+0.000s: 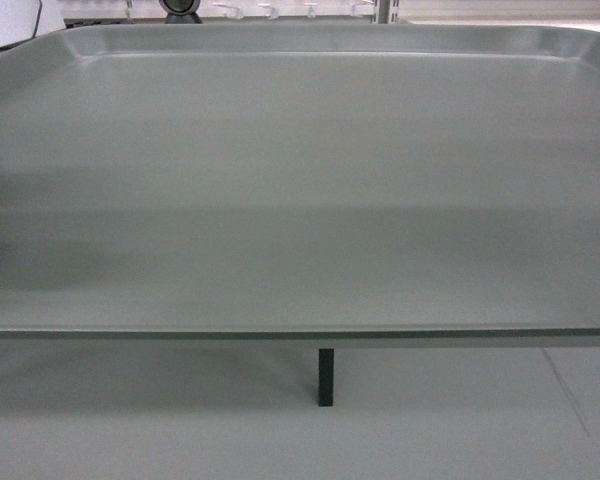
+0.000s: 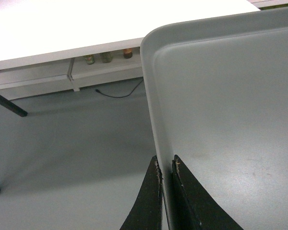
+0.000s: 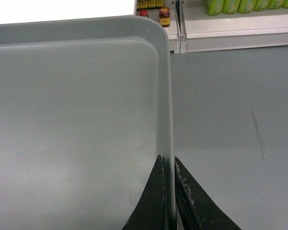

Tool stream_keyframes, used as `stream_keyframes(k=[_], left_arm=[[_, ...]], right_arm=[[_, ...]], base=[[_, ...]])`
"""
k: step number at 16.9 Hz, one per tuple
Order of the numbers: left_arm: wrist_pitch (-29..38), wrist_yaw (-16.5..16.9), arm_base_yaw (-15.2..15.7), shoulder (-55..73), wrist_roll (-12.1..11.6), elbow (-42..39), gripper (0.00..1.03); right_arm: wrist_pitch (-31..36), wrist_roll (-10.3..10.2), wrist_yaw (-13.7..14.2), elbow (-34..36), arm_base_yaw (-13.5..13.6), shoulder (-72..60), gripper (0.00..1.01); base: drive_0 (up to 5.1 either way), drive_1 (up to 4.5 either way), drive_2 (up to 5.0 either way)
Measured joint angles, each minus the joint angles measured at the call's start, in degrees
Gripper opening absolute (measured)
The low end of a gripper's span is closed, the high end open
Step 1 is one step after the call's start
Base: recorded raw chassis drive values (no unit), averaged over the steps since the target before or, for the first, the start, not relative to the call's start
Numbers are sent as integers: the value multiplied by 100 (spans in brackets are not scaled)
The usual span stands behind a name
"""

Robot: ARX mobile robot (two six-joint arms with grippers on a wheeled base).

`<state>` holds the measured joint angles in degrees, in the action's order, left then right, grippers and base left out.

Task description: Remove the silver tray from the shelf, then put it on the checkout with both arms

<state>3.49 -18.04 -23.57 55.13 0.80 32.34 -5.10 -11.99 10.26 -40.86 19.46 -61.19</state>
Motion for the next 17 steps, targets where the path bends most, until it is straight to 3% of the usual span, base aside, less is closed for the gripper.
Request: stream_keyframes(k=[12, 17], left_arm=[[7, 0, 0, -2, 0, 0, 4], [-7, 0, 9, -7, -24, 0, 4]], right_arm=[[-4, 0, 0, 0, 0, -20, 3], [-17, 0, -7, -4, 2, -22, 3]], base=[[-497, 248, 248], [0, 0, 0]])
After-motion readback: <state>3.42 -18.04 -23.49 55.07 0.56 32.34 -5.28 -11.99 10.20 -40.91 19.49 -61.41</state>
